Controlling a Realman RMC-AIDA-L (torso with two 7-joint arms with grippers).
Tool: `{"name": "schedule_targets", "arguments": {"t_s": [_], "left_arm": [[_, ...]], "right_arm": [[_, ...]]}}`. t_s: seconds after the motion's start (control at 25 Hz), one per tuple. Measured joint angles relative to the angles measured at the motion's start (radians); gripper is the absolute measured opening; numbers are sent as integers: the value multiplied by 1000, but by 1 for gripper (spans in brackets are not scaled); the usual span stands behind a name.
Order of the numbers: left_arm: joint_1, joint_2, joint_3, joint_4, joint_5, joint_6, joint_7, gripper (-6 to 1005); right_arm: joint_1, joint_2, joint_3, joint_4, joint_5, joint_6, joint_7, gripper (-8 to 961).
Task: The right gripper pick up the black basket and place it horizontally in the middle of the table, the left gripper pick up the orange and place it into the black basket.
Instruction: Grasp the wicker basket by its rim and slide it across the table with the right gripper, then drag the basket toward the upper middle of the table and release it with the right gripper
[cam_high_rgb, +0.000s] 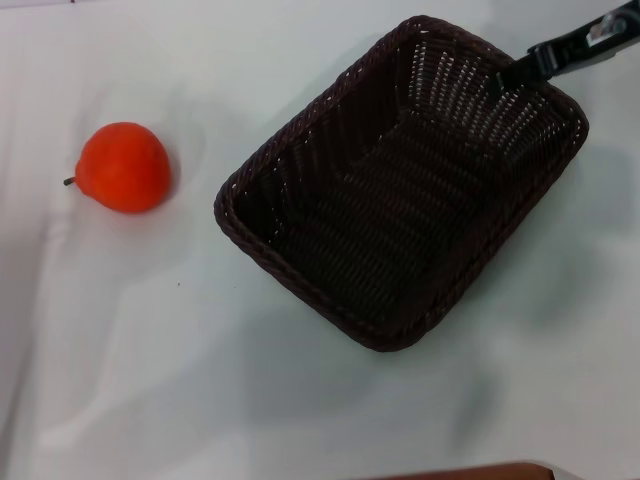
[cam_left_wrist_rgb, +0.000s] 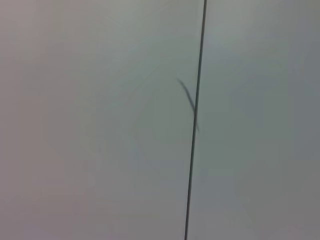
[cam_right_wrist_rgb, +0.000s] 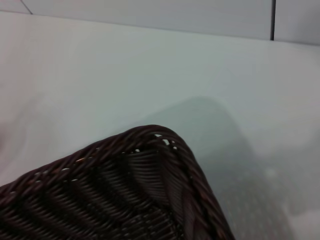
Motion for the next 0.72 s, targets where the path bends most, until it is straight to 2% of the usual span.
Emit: {"name": "schedule_targets", "arguments": {"t_s": [0.2, 0.32, 0.52, 0.72], "left_arm": [[-6, 0, 0, 2, 0, 8, 1, 876], [-7, 0, -1, -1, 0, 9, 1, 876], [-8, 0, -2, -3, 0, 9, 2, 875], [-14, 1, -4, -3, -1, 9, 2, 875]], "right_arm": [[-4, 7, -1, 68, 8, -89, -11, 731], [-24, 26, 4, 47, 16, -110, -13, 715], [-80, 56, -4, -59, 64, -87, -13, 573], [-93, 58, -8, -79, 85, -70, -13, 396]]}}
